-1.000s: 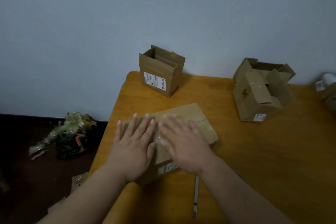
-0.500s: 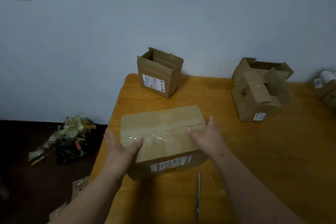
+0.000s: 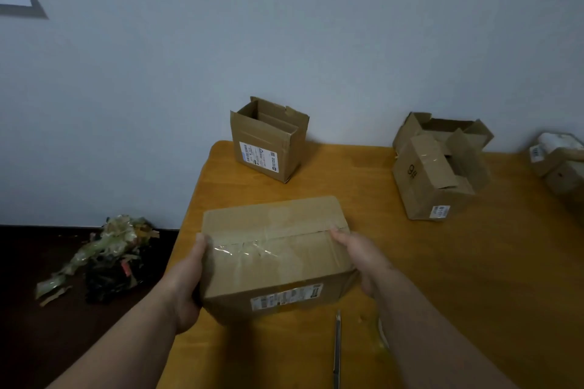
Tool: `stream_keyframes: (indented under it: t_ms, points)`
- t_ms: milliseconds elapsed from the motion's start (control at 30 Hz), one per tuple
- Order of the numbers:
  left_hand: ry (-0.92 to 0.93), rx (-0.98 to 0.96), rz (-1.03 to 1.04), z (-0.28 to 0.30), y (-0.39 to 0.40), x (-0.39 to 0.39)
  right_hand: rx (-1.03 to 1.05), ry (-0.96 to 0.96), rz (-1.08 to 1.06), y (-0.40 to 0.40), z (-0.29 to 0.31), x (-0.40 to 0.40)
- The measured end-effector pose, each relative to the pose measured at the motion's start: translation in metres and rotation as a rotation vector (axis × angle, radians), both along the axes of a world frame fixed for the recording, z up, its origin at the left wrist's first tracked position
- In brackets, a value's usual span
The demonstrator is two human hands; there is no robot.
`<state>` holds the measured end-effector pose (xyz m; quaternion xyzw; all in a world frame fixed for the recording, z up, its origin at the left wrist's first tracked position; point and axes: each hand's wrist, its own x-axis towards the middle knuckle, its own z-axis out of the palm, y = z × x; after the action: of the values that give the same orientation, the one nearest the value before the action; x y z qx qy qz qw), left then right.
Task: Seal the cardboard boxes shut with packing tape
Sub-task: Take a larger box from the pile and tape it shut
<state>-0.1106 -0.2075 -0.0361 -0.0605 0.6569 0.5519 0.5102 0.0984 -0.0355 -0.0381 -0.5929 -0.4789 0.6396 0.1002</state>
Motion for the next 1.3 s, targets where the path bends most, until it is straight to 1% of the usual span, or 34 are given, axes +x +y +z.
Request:
stream_keyframes:
  t_ms: [33, 67, 133, 167, 200, 267, 300, 367, 433, 500, 633, 700, 767, 800, 867, 933, 1000, 1067, 1133, 1167, 1233, 1300]
  points:
    - [-0.008, 0.023, 0.033, 0.000, 0.000, -0.005, -0.002, 0.055, -0.007, 0.001, -0.001, 0.005]
    - [-0.016, 0.050, 0.084, 0.001, 0.000, -0.010, -0.017, 0.179, -0.050, 0.003, 0.000, 0.011]
    - [-0.037, 0.069, 0.184, 0.003, -0.001, -0.020, -0.102, 0.492, -0.197, 0.004, 0.005, 0.023]
    - [-0.022, 0.065, 0.181, 0.006, -0.002, -0.023, -0.142, 0.597, -0.260, 0.005, 0.009, 0.027]
    - [0.005, 0.060, 0.138, 0.009, -0.003, -0.023, -0.164, 0.627, -0.292, 0.007, 0.009, 0.028]
    - [0.050, 0.055, 0.009, 0.012, -0.003, -0.020, -0.185, 0.526, -0.296, 0.006, 0.004, 0.024]
    - [0.043, 0.065, -0.039, 0.011, -0.004, -0.018, -0.207, 0.458, -0.286, 0.002, 0.001, 0.019]
    - [0.042, 0.062, -0.080, 0.009, -0.006, -0.013, -0.256, 0.384, -0.291, -0.008, -0.008, 0.013]
    - [0.038, 0.058, -0.082, 0.003, -0.009, -0.012, -0.290, 0.393, -0.270, -0.017, -0.011, 0.013]
    - [0.029, 0.055, -0.100, 0.001, -0.012, -0.013, -0.282, 0.446, -0.244, -0.020, -0.012, 0.018]
    - [0.175, 0.085, -0.150, 0.020, -0.010, -0.026, -0.207, 0.522, -0.175, -0.022, -0.019, 0.030]
    - [0.248, 0.096, -0.157, 0.029, -0.006, -0.038, -0.141, 0.465, -0.159, -0.022, -0.014, 0.028]
    - [0.267, 0.091, -0.215, 0.035, -0.002, -0.046, -0.085, 0.363, -0.147, -0.021, -0.009, 0.020]
    - [0.266, 0.091, -0.235, 0.036, -0.001, -0.048, -0.071, 0.342, -0.135, -0.021, -0.006, 0.017]
    - [0.261, 0.122, -0.250, 0.035, 0.001, -0.051, -0.088, 0.445, -0.189, -0.022, -0.002, 0.013]
    - [0.220, 0.159, -0.211, 0.032, -0.002, -0.051, -0.104, 0.559, -0.262, -0.022, 0.005, 0.015]
    - [0.167, 0.122, -0.137, 0.023, -0.003, -0.049, -0.102, 0.556, -0.261, -0.020, 0.007, 0.012]
    - [0.246, 0.052, -0.164, 0.018, -0.002, -0.036, -0.036, 0.355, -0.180, -0.024, 0.004, 0.000]
    - [0.414, -0.039, -0.255, 0.014, 0.003, -0.020, 0.113, 0.056, -0.027, -0.029, -0.001, -0.009]
    - [0.485, -0.062, -0.291, 0.014, 0.004, -0.014, 0.168, -0.015, 0.024, -0.031, -0.003, -0.011]
    - [0.548, -0.071, -0.291, 0.008, 0.008, -0.013, 0.230, -0.035, 0.083, -0.029, -0.005, -0.015]
    - [0.547, -0.090, -0.278, 0.005, 0.010, -0.018, 0.256, -0.068, 0.117, -0.021, -0.005, -0.015]
